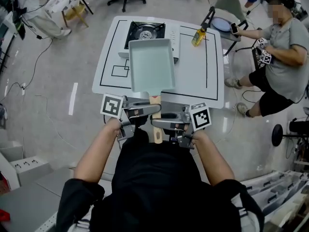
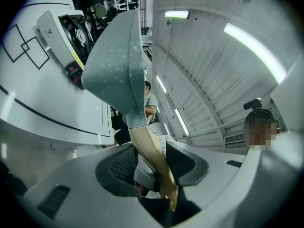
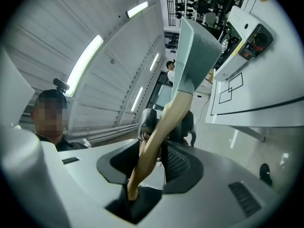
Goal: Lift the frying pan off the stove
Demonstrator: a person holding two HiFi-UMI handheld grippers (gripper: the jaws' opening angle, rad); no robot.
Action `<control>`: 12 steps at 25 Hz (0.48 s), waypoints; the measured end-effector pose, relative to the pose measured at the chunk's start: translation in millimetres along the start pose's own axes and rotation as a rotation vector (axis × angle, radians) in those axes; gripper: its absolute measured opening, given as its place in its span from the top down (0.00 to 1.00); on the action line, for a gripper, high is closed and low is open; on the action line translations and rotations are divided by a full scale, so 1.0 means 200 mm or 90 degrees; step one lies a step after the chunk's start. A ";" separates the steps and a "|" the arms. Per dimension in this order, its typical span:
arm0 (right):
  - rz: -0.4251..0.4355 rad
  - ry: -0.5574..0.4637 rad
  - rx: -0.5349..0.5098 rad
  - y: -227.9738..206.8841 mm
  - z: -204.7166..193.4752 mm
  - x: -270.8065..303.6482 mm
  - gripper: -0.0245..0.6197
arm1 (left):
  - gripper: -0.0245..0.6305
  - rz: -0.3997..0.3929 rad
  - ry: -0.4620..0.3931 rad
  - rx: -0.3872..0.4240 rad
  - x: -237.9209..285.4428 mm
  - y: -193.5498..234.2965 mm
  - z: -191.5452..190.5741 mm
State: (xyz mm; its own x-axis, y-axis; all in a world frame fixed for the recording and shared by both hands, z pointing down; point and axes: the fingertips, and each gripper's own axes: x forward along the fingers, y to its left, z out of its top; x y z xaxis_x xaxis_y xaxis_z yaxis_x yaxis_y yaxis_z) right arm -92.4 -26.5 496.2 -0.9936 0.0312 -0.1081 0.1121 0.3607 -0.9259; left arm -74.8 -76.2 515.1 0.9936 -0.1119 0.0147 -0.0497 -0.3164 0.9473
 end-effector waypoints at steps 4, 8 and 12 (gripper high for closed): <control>0.003 0.012 0.000 0.05 -0.15 -0.15 0.71 | 0.68 -0.008 -0.013 -0.019 0.14 -0.04 -0.16; 0.015 0.012 0.010 0.11 -0.31 -0.28 0.71 | 0.68 -0.002 -0.015 -0.047 0.25 -0.07 -0.35; 0.031 0.007 0.009 0.17 -0.43 -0.38 0.70 | 0.68 -0.009 -0.018 -0.063 0.35 -0.13 -0.49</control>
State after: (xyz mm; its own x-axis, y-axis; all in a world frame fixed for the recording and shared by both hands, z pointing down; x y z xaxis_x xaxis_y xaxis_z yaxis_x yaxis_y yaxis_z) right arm -13.5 63.7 504.0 -0.9870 0.0583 -0.1498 0.1608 0.3446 -0.9249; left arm 6.2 16.6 523.8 0.9908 -0.1355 -0.0064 -0.0242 -0.2234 0.9744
